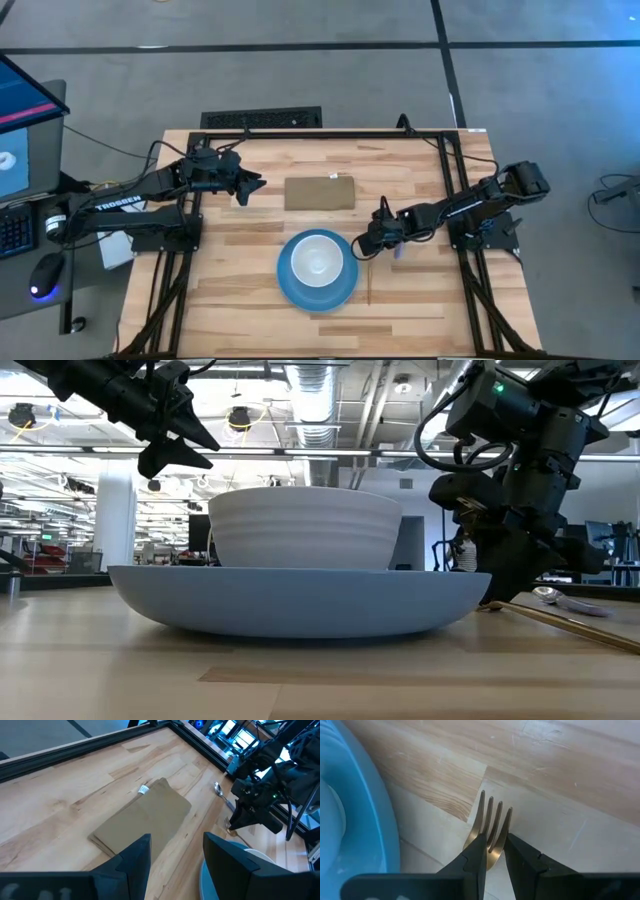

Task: Set table place
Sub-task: Move the gold fork to the right of the blue plate

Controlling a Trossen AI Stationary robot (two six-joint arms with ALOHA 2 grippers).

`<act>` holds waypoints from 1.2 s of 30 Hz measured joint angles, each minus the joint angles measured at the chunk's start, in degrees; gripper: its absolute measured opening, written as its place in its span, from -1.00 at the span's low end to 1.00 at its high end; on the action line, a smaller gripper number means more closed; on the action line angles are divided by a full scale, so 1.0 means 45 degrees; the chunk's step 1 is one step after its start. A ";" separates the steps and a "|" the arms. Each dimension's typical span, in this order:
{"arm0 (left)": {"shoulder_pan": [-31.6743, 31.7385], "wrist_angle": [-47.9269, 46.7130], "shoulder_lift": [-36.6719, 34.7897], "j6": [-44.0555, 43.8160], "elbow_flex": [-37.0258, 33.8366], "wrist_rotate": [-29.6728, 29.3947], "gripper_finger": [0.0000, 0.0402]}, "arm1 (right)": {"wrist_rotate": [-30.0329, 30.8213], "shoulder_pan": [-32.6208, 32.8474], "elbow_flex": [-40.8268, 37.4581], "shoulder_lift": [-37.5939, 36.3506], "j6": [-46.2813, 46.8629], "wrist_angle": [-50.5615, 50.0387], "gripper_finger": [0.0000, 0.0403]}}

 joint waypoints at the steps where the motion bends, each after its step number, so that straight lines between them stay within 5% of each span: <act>1: 0.0000 0.0000 0.0000 0.0000 0.0000 0.0000 -0.16 | -0.0004 0.0004 0.0000 0.0000 0.0005 0.0000 -0.54; 36: 0.0000 0.0002 0.0000 0.0000 0.0000 -0.0005 -0.16 | -0.0019 0.0004 0.0000 0.0000 -0.0574 -0.0010 -0.54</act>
